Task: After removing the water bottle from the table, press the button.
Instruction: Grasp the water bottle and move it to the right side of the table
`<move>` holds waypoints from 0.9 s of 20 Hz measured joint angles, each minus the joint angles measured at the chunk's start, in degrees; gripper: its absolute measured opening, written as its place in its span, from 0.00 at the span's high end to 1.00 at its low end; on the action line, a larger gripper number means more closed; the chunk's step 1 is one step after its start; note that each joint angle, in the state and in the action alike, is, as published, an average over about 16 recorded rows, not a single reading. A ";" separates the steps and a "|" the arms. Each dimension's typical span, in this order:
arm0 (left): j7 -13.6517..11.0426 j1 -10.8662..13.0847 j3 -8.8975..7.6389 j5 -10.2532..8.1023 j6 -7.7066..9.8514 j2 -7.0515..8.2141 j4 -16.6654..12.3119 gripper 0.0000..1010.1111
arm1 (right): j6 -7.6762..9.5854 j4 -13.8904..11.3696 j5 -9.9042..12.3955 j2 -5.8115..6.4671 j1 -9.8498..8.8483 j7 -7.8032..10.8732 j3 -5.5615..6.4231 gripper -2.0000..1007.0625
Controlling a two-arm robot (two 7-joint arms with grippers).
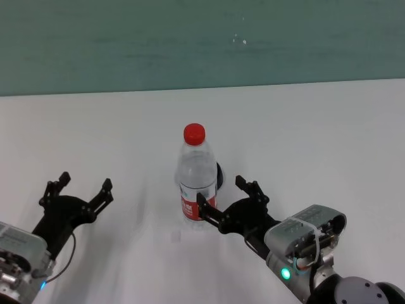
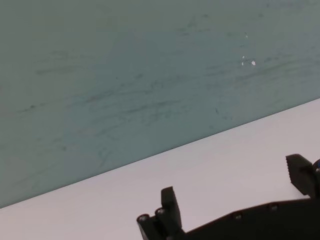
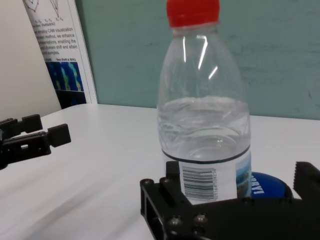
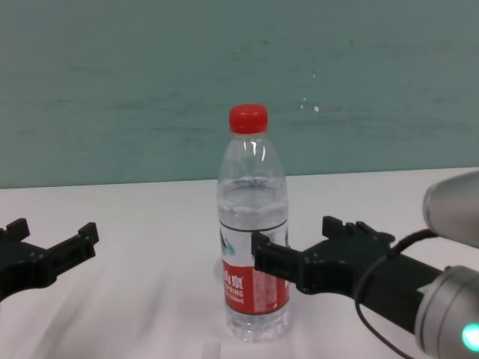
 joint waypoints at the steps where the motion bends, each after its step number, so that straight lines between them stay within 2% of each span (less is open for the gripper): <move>1: 0.00 0.00 0.00 0.00 0.00 0.00 0.00 0.01 | 0.08 0.23 -0.05 -0.09 0.26 0.00 -0.10 0.01; 18: 0.00 0.00 0.00 0.00 0.00 0.00 0.00 0.01 | 0.85 4.46 -1.01 -2.03 4.60 -0.10 -1.62 0.01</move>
